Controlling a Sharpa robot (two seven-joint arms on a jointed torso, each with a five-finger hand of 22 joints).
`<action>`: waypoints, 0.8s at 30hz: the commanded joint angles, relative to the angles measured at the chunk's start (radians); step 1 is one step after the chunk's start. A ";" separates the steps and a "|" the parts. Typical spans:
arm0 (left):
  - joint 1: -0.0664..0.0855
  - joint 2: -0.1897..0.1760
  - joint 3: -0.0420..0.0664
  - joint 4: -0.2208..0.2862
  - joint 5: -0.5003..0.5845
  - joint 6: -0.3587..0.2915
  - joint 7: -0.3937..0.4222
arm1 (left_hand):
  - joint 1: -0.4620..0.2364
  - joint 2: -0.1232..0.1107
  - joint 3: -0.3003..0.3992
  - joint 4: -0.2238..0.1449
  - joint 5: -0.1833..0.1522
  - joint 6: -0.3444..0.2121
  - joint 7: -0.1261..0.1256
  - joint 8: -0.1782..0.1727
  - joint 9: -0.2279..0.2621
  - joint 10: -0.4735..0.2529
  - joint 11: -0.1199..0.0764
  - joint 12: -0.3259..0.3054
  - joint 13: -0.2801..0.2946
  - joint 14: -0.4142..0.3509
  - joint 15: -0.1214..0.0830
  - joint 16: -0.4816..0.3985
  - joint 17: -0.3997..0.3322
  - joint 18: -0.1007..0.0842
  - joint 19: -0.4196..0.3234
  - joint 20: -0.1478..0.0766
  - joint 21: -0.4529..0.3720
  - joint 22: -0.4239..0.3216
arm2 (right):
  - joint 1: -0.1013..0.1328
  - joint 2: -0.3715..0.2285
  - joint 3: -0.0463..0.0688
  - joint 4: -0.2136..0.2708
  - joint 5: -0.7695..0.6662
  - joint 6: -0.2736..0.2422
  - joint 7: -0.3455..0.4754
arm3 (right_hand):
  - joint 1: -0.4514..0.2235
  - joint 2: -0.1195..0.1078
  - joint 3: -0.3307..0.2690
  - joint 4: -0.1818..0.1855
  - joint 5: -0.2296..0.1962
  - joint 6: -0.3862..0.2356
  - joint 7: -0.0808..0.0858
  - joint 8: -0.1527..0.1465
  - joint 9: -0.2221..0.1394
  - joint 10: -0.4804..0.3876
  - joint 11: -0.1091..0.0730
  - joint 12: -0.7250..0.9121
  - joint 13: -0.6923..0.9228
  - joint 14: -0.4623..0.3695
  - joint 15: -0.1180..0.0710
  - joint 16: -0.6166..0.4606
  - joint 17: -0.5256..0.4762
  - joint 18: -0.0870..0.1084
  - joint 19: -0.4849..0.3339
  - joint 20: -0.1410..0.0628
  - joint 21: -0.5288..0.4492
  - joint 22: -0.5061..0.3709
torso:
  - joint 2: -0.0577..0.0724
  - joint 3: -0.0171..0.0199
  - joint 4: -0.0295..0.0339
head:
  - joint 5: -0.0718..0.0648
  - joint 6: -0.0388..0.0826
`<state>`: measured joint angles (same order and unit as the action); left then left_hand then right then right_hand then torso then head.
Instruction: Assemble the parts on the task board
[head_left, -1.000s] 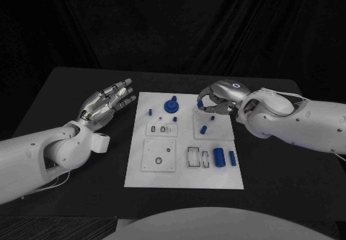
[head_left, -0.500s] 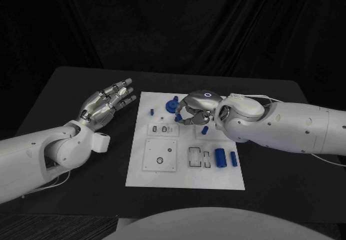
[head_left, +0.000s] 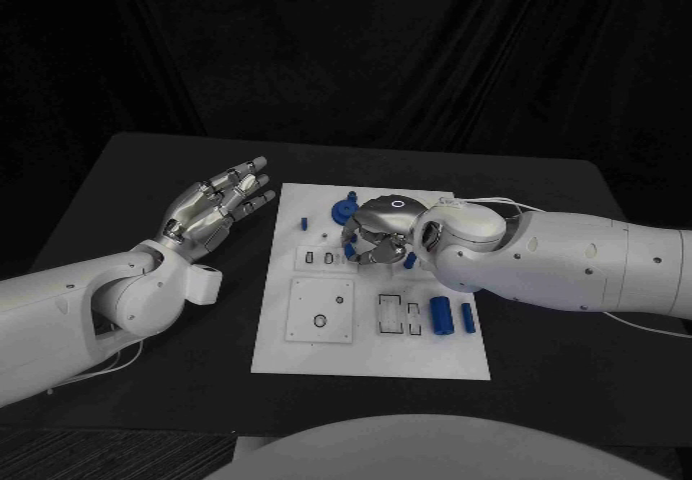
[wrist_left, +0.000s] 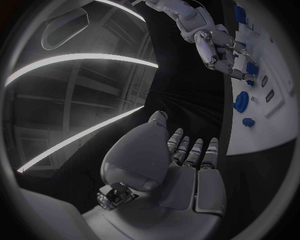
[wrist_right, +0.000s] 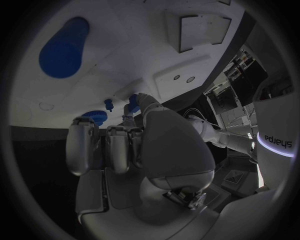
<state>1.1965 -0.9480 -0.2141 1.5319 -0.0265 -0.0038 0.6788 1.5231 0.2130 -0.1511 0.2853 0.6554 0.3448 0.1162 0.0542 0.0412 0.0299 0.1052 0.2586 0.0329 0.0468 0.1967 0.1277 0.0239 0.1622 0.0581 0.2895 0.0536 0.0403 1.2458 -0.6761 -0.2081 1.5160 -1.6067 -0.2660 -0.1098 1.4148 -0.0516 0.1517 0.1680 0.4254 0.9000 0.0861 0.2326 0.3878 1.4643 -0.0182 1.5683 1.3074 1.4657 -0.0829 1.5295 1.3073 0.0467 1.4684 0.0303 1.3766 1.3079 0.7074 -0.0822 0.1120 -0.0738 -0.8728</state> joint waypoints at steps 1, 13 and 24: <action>-0.001 0.002 0.001 0.002 -0.001 0.016 0.099 | 0.009 0.002 0.005 -0.001 0.005 -0.007 -0.001 -0.006 -0.001 -0.002 0.006 0.005 0.001 0.000 0.005 0.006 0.001 0.000 0.001 0.002 0.003 0.001 | -0.003 0.003 0.001 -0.005 -0.013 0.027 -0.027 | -0.004 -0.002 -0.002 -0.006 -0.005 -0.011 -0.001 0.001 0.001 0.106 0.009 0.002 0.263 0.086 0.010 -0.006 0.177 0.003 0.003 0.007 -0.008 0.191 | 0.001 0.0002 -0.0022 | 0.000 0.000; -0.002 0.004 0.001 0.002 -0.001 0.018 0.095 | 0.010 0.003 0.006 -0.001 0.005 -0.005 0.001 -0.005 0.000 -0.002 0.006 0.006 0.001 0.000 0.005 0.006 0.001 0.000 0.001 0.002 0.003 0.001 | -0.005 0.013 0.001 -0.011 -0.027 0.028 -0.024 | -0.018 -0.008 -0.003 -0.013 -0.023 -0.044 0.001 -0.013 -0.006 0.106 0.011 0.002 0.263 0.086 0.012 -0.008 0.173 0.004 0.002 0.009 -0.013 0.191 | 0.000 0.0007 -0.0027 | -0.001 0.000; -0.002 0.005 0.001 0.000 -0.001 0.020 0.090 | 0.010 0.003 0.007 -0.001 0.005 -0.005 0.002 -0.005 0.000 -0.002 0.006 0.005 0.001 0.000 0.005 0.006 0.001 -0.001 0.001 0.002 0.003 0.001 | -0.009 0.019 0.001 -0.014 -0.028 0.030 -0.019 | -0.036 -0.016 -0.008 -0.022 -0.068 -0.092 0.003 -0.031 -0.015 0.106 0.012 0.002 0.263 0.085 0.014 -0.011 0.169 0.005 0.000 0.012 -0.022 0.190 | 0.000 0.0002 -0.0020 | -0.002 0.000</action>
<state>1.1958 -0.9452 -0.2142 1.5312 -0.0266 0.0028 0.6788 1.5232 0.2130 -0.1511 0.2853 0.6554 0.3448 0.1162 0.0542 0.0412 0.0299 0.1052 0.2586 0.0329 0.0468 0.1966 0.1277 0.0238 0.1622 0.0581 0.2894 0.0536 0.0404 1.2401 -0.6572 -0.2078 1.5020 -1.6249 -0.2464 -0.1153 1.3866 -0.0683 0.1436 0.1540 0.3599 0.8141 0.0898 0.2042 0.3727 1.4642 -0.0110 1.5683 1.3074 1.4650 -0.0765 1.5256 1.3080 0.0467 1.4647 0.0340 1.3591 1.3076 0.7075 -0.0814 0.1096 -0.0760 -0.8725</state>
